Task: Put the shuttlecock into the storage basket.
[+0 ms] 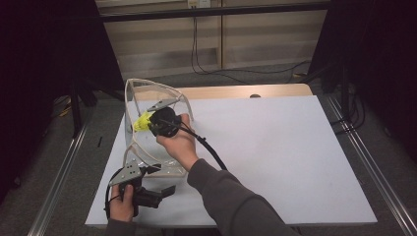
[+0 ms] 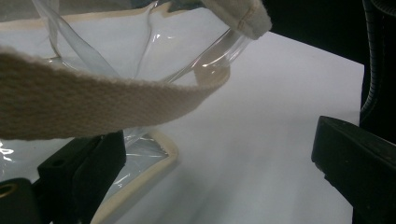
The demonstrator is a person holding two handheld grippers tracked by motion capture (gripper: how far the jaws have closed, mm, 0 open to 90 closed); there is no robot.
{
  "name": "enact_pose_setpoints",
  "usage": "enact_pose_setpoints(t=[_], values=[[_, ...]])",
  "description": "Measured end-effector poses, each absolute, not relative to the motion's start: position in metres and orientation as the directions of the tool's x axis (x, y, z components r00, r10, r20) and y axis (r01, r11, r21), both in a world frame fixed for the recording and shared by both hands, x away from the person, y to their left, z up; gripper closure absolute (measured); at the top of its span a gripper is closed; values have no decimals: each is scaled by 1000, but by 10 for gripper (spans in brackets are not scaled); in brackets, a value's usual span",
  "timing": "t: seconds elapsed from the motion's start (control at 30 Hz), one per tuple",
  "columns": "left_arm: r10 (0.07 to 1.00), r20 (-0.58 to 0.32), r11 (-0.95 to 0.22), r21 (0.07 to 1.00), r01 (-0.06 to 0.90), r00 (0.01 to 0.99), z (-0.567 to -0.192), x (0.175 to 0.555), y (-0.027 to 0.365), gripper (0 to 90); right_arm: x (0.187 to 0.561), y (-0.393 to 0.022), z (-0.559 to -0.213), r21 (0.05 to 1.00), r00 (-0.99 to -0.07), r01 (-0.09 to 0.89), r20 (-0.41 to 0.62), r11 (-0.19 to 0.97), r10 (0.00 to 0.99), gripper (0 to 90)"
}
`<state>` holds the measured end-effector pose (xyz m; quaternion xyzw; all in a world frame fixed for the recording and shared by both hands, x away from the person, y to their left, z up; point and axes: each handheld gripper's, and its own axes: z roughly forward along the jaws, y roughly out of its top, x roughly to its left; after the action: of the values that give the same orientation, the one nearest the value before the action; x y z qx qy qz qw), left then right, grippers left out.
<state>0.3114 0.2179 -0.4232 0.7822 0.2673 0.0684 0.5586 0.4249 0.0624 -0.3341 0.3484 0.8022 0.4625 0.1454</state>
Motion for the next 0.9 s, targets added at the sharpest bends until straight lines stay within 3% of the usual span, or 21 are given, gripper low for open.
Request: enact_pose_setpoints(t=[0.9], values=[[493, -193, -232, 911, 342, 848, -423, 311, 218, 31, 428, 67, -346, 843, -718, 421, 85, 334, 690, 856]])
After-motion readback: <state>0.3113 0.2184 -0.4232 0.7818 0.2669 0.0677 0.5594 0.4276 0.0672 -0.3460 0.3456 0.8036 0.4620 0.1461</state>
